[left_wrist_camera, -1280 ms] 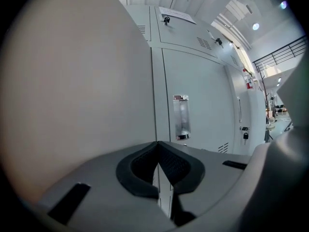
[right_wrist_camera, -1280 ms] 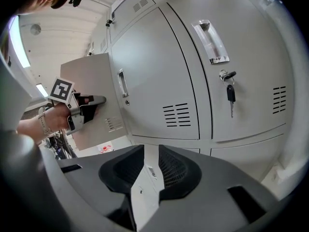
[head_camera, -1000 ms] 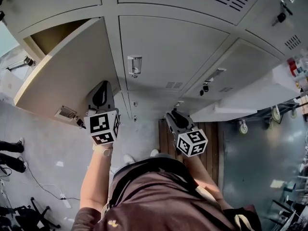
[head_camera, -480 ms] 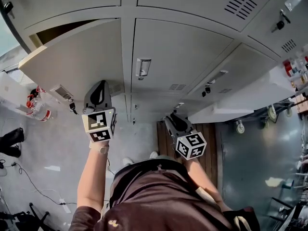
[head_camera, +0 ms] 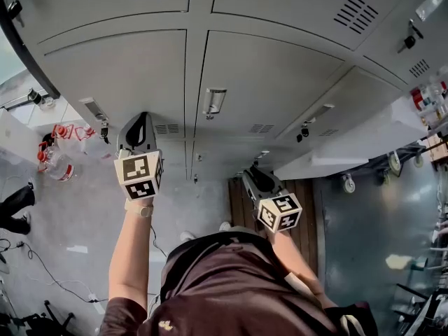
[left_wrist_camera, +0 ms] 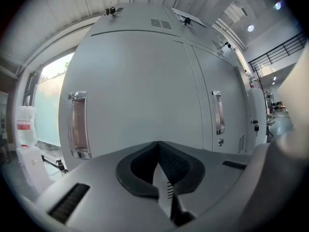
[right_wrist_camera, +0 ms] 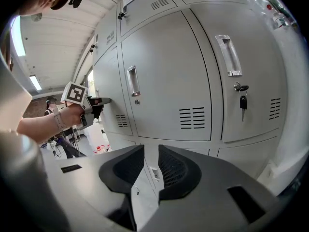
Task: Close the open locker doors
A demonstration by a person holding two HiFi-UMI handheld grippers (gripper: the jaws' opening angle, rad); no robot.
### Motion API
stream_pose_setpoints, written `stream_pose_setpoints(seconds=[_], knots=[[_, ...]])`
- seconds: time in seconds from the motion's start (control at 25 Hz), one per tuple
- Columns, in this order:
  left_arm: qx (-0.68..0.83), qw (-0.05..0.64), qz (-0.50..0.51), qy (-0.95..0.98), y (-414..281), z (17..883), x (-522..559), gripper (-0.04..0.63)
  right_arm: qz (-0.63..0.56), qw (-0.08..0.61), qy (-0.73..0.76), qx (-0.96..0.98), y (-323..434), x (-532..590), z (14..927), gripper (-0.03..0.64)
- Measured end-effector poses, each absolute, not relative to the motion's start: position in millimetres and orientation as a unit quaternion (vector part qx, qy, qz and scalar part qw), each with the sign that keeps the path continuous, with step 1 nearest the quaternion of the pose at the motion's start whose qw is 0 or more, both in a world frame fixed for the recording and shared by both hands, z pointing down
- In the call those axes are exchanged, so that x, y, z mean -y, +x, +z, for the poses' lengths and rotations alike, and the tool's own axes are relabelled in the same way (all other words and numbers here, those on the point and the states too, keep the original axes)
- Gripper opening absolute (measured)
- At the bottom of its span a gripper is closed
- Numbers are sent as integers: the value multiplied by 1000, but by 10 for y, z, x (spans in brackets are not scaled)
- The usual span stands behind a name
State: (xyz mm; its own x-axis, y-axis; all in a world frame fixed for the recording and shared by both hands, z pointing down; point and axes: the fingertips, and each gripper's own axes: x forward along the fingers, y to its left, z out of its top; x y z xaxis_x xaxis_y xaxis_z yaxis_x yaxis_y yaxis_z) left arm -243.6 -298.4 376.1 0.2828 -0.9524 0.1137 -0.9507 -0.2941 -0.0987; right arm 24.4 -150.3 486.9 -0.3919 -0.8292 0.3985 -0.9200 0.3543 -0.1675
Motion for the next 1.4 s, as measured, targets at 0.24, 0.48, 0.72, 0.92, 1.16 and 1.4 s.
stream_pose_setpoints(seconds=[0.24,0.48,0.72,0.92,1.16,1.4], knots=[[-589,20,-63,-805,-2437,3758,3037,18,185,122,542,810,237,1522,4881,117],[-588,24,-64,-806,-2433,3756,3040,18,189,119,542,810,238,1548,4889,117],[-592,22,-80,-802,-2431,3765,3026,18,186,117,533,817,207,1563,4864,115],[-592,24,-80,-802,-2376,3746,2919,17,180,112,521,827,181,1563,4780,110],[-575,22,-90,-813,-2246,3738,2535,17,145,96,485,857,-9,1544,4453,93],[-581,24,-91,-808,-2216,3716,2089,17,117,59,438,889,-309,1509,4034,64]])
